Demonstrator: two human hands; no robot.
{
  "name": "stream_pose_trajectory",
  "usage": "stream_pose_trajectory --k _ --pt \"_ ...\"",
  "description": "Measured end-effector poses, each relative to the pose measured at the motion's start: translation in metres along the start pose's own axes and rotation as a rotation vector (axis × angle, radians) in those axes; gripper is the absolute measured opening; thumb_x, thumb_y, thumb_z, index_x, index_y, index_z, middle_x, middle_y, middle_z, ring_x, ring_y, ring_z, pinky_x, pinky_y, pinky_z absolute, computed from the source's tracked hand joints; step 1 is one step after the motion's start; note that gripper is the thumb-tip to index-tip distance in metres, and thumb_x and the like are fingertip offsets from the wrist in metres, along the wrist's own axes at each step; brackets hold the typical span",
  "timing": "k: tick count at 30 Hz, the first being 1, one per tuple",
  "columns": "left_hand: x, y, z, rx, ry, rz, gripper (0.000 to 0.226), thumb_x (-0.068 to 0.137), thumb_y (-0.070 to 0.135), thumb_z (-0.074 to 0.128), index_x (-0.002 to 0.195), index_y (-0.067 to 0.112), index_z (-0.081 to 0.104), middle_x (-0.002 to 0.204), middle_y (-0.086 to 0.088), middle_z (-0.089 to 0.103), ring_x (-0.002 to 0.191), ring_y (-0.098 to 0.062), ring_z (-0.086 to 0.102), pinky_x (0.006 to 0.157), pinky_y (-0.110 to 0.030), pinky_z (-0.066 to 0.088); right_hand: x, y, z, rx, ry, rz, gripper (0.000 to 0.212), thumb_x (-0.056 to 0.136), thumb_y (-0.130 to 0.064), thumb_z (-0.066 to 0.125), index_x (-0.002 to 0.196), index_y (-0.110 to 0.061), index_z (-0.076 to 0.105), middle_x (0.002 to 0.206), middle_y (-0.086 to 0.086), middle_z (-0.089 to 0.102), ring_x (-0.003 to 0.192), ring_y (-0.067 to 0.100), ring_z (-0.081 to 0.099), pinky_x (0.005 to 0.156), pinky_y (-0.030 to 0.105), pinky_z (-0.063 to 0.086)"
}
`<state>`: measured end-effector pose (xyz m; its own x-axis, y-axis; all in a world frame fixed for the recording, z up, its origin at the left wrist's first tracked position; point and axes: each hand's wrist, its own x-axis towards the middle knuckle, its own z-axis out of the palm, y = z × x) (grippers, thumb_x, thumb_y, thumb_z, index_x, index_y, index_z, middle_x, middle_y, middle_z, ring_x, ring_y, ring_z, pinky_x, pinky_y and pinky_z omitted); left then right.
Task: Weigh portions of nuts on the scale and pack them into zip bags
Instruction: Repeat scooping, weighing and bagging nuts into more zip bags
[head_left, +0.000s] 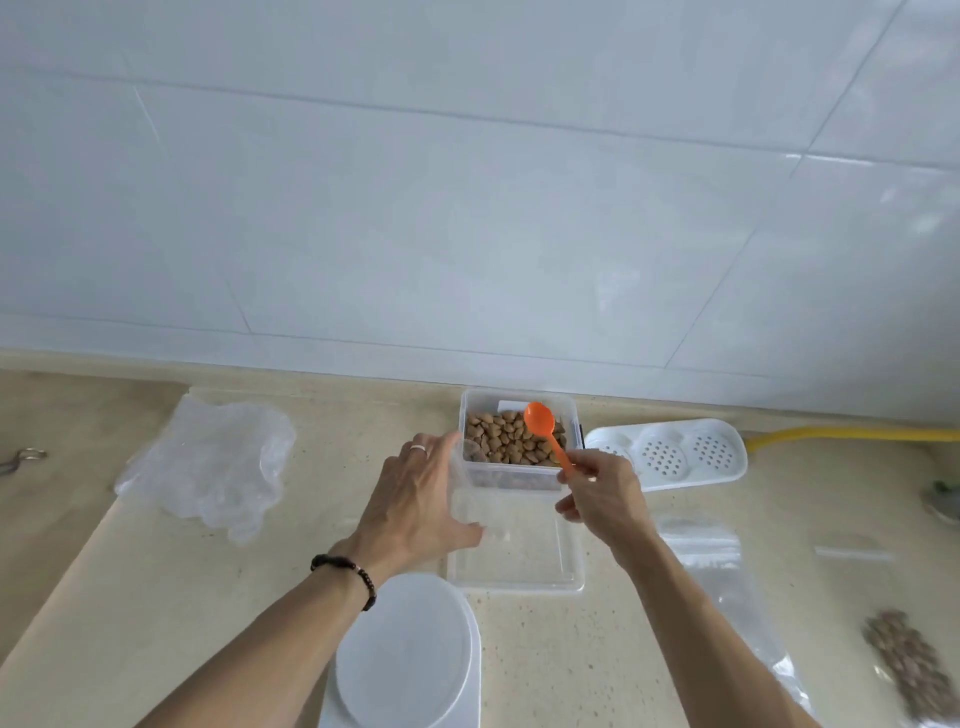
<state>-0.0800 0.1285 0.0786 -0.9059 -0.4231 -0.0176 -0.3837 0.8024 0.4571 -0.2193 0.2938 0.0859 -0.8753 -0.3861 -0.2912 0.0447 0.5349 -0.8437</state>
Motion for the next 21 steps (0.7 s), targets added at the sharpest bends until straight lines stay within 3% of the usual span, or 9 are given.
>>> stream_pose_trajectory --k 3,6,10,15,18,21 --pt "0.022 -0.012 0.001 0.017 0.005 0.038 0.099 0.058 0.055 0.075 0.139 0.022 0.028 0.122 0.0 0.042 0.113 -0.019 0.042 0.093 -0.03 0.033 0.018 -0.001 -0.01 -0.092 0.166 0.003 0.005 0.091 -0.01 0.062 0.091 -0.014 0.065 0.079 0.0 0.07 0.054 0.015 0.069 0.044 0.019 0.044" --pt "0.039 -0.024 0.003 0.008 0.006 0.067 0.096 0.059 0.053 0.074 0.138 0.022 0.03 0.12 0.001 0.043 0.11 -0.02 0.044 0.09 -0.031 0.036 0.031 0.002 -0.008 -0.182 0.272 0.012 0.016 0.084 -0.006 0.065 0.075 -0.019 0.067 0.068 -0.003 0.067 0.064 0.02 0.069 0.051 0.02 0.046" --pt "0.055 -0.038 0.01 -0.009 -0.002 0.087 0.095 0.059 0.054 0.073 0.136 0.022 0.03 0.118 0.0 0.045 0.106 -0.018 0.044 0.089 -0.031 0.037 0.037 0.002 0.002 -0.113 0.334 0.005 0.016 0.087 -0.005 0.062 0.091 -0.02 0.066 0.076 -0.001 0.071 0.074 0.019 0.071 0.071 0.036 0.06" --pt "0.067 -0.045 0.013 -0.026 -0.015 0.12 0.097 0.062 0.056 0.076 0.139 0.019 0.031 0.117 -0.001 0.045 0.106 -0.02 0.045 0.09 -0.034 0.04 0.038 -0.002 0.007 -0.18 0.4 -0.154 0.016 0.094 -0.003 0.047 0.1 -0.013 0.058 0.077 0.005 0.071 0.072 0.021 0.069 0.068 0.039 0.056" --pt "0.07 -0.048 0.015 -0.012 -0.036 0.142 0.099 0.061 0.056 0.075 0.141 0.019 0.029 0.116 -0.001 0.045 0.106 -0.02 0.046 0.091 -0.034 0.04 0.044 -0.006 0.006 -0.299 0.355 -0.139 0.015 0.095 -0.004 0.047 0.1 -0.01 0.06 0.076 0.003 0.064 0.062 0.02 0.059 0.056 0.035 0.049" --pt "0.072 -0.053 0.015 -0.005 -0.061 0.138 0.101 0.061 0.056 0.074 0.142 0.02 0.026 0.12 -0.001 0.044 0.109 -0.02 0.045 0.094 -0.033 0.038 0.054 -0.007 0.015 -0.28 0.186 -0.07 0.016 0.094 -0.004 0.049 0.093 -0.013 0.062 0.083 0.006 0.067 0.055 0.014 0.053 0.049 0.026 0.045"
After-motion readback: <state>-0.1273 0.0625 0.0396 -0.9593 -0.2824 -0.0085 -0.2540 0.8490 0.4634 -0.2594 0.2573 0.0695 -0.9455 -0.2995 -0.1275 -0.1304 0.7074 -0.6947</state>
